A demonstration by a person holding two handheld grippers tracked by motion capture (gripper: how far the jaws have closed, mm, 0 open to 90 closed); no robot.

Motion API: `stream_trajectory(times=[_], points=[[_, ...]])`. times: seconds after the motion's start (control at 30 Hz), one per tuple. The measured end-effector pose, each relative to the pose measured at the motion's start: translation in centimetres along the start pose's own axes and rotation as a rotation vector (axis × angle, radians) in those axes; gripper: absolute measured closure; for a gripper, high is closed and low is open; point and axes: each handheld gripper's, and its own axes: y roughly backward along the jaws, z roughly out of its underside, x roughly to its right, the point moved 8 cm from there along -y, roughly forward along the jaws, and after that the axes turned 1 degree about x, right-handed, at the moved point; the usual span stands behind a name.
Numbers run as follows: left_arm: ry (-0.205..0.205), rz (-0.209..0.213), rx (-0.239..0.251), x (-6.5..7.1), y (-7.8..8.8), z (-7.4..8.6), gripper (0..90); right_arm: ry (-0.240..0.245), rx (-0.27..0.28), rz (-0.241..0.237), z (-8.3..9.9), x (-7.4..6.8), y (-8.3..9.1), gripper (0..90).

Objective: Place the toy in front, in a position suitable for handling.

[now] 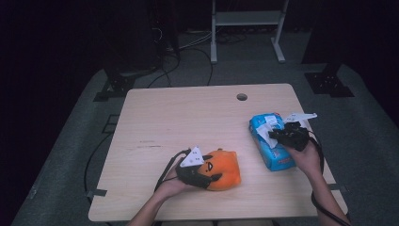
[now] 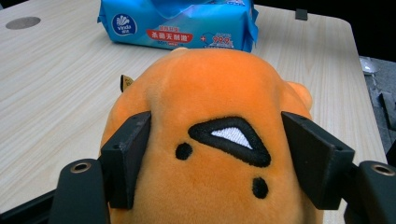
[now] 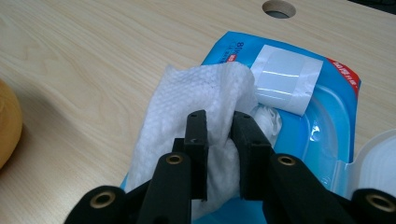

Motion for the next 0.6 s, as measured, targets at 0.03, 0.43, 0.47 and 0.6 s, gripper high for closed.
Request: stream_trajectory(times=[0.03, 0.43, 0.47, 0.6], points=[[-0.002, 0.001, -0.001, 0.02, 0.00, 0.00, 27.6, 0.002, 0.002, 0.001, -0.02, -0.03, 0.01, 76.3], [0.000, 0.000, 0.002, 0.06, -0.06, -0.01, 26.2, -0.023, 0.026, -0.012, -0.29, 0.15, 0.40, 76.3], [0.000, 0.000, 0.002, 0.06, -0.06, -0.01, 26.1, -0.020, 0.028, -0.010, -0.29, 0.13, 0.39, 76.3], [0.001, 0.001, 0.003, 0.06, -0.05, 0.00, 25.6, -0.012, 0.036, -0.004, -0.35, 0.10, 0.46, 79.2]])
